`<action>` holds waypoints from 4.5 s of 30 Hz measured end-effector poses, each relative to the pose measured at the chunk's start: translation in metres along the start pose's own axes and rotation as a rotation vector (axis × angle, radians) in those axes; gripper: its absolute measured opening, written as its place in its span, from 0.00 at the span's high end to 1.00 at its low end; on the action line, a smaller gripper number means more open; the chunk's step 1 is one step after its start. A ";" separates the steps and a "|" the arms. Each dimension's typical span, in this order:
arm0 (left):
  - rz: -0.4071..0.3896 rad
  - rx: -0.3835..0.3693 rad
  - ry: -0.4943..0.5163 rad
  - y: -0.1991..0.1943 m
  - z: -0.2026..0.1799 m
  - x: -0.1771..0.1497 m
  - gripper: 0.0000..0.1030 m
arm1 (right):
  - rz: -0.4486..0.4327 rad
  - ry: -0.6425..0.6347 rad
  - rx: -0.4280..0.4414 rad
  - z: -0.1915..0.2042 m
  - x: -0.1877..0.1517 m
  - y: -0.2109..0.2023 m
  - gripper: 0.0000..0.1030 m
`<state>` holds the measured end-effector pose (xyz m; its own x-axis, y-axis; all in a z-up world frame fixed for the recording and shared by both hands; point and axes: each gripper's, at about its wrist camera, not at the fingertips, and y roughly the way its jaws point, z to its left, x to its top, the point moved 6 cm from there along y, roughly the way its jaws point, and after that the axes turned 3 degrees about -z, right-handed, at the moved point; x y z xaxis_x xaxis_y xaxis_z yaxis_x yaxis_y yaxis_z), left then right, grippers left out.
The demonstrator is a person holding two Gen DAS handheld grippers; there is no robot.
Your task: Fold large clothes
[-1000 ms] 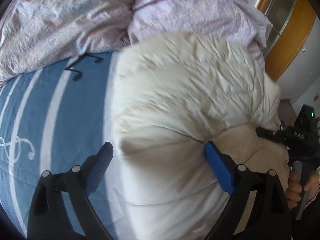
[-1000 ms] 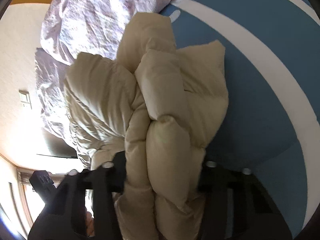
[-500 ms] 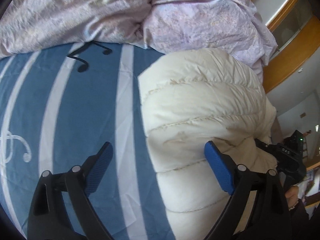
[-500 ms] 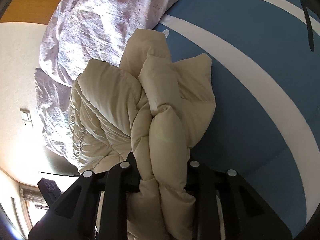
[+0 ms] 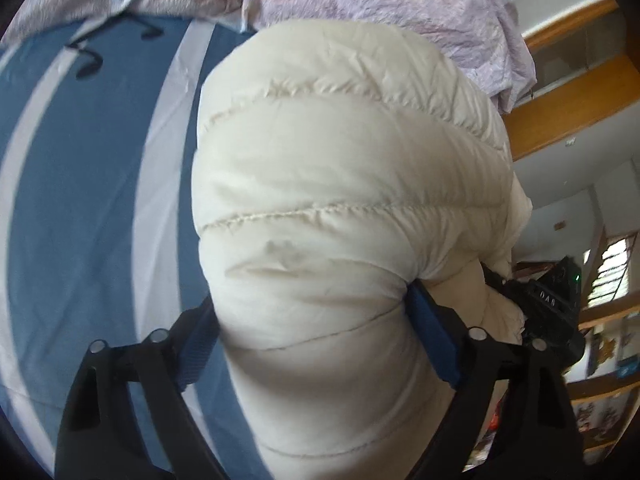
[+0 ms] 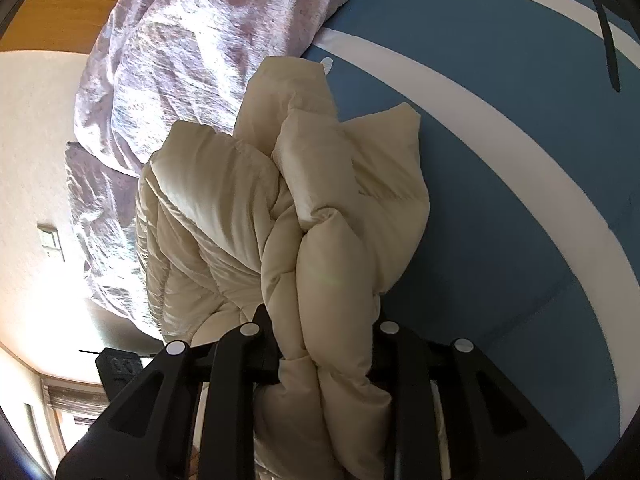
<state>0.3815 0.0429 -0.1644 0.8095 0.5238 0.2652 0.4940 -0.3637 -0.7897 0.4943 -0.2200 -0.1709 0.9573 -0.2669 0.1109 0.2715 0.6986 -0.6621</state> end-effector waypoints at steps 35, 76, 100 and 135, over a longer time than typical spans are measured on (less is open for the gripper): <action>-0.308 0.106 0.039 -0.138 0.088 0.068 0.71 | 0.120 -0.226 0.187 0.162 -0.023 0.108 0.79; -0.352 0.498 0.119 -0.123 0.123 0.103 0.21 | -0.123 -0.740 -0.088 0.248 -0.041 0.099 0.48; -0.318 0.484 0.217 -0.067 0.096 0.091 0.13 | -0.069 -0.846 -0.256 0.205 -0.053 0.165 0.71; -0.406 0.524 0.210 -0.050 0.101 0.092 0.02 | -0.144 -0.890 -0.174 0.180 -0.061 0.193 0.69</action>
<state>0.3994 0.1871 -0.1557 0.6631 0.3607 0.6559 0.5952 0.2772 -0.7543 0.5060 0.0510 -0.1724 0.6586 0.3164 0.6827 0.4441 0.5690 -0.6921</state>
